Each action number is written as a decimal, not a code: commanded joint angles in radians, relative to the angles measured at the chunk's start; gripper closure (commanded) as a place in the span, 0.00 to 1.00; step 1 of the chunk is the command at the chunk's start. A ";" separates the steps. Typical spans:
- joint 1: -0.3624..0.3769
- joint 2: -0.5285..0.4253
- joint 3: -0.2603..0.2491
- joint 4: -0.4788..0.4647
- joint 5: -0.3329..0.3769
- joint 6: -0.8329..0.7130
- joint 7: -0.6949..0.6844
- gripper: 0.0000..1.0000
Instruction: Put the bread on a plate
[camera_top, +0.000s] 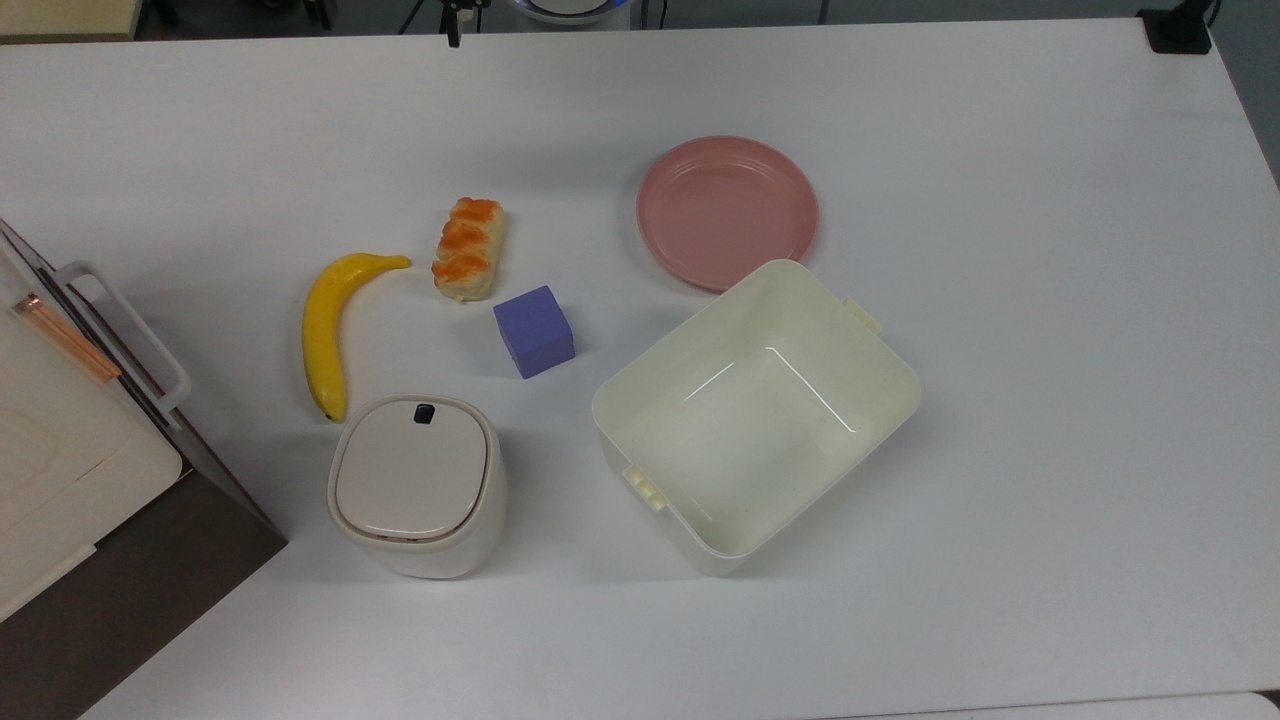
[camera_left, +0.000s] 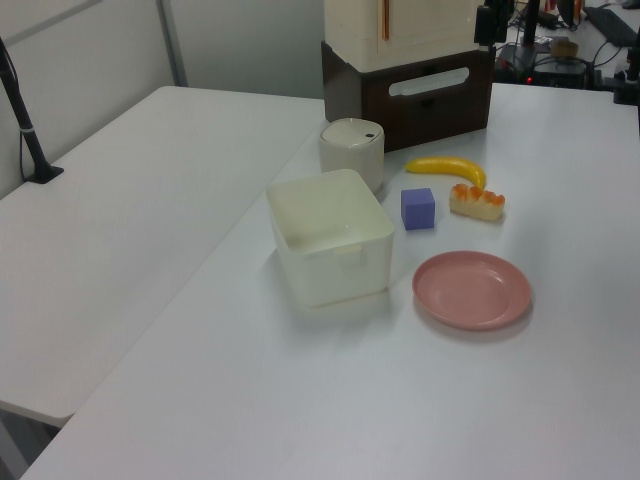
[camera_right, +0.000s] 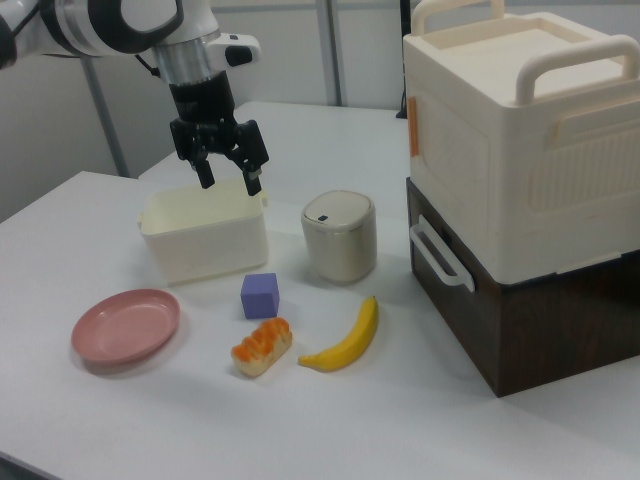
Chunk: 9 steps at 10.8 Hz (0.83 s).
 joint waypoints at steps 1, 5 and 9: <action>0.012 -0.019 -0.007 -0.019 -0.012 -0.027 -0.005 0.00; 0.012 -0.021 -0.009 -0.016 -0.012 -0.025 -0.005 0.00; 0.012 -0.024 -0.007 -0.005 -0.001 -0.025 0.000 0.00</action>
